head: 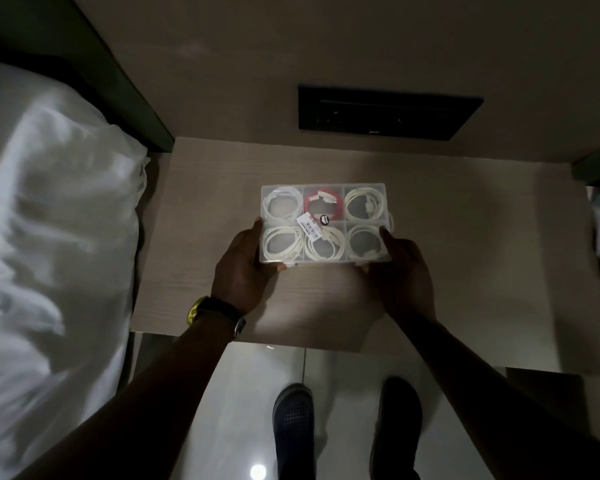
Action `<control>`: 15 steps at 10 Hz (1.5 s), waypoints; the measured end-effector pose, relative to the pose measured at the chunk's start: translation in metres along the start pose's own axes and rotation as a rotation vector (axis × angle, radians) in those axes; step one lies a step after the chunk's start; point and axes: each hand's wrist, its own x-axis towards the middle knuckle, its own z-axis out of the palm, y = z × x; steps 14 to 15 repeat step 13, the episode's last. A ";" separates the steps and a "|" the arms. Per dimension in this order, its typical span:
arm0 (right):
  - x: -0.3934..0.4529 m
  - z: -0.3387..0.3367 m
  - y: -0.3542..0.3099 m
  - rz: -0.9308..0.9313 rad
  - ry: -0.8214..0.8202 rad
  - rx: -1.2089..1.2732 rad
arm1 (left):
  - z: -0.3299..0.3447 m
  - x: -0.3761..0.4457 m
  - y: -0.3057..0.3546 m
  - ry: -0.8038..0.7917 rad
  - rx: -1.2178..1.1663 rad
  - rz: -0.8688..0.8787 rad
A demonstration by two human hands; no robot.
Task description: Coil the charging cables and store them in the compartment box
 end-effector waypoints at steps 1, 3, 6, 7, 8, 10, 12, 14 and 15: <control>0.018 -0.004 -0.002 0.029 0.010 0.041 | 0.004 0.022 0.005 0.018 0.018 -0.022; 0.071 -0.005 -0.003 0.079 0.032 -0.042 | 0.013 0.079 0.018 0.012 0.108 -0.019; 0.086 -0.006 0.000 0.081 0.039 -0.042 | 0.011 0.100 0.016 -0.047 0.242 0.023; 0.087 -0.008 -0.003 0.084 0.017 -0.013 | 0.010 0.097 0.021 -0.063 0.246 0.015; 0.086 -0.018 -0.007 0.077 -0.050 -0.045 | 0.004 0.093 0.034 -0.110 0.248 -0.004; 0.079 -0.082 -0.037 0.031 -0.108 -0.008 | -0.030 0.081 0.104 -0.052 0.252 0.071; 0.082 -0.242 -0.114 -0.114 0.097 0.183 | -0.121 0.093 0.234 0.217 0.274 0.294; 0.076 -0.370 -0.175 -0.300 0.250 0.161 | -0.190 0.097 0.316 0.396 0.254 0.442; 0.076 -0.370 -0.175 -0.300 0.250 0.161 | -0.190 0.097 0.316 0.396 0.254 0.442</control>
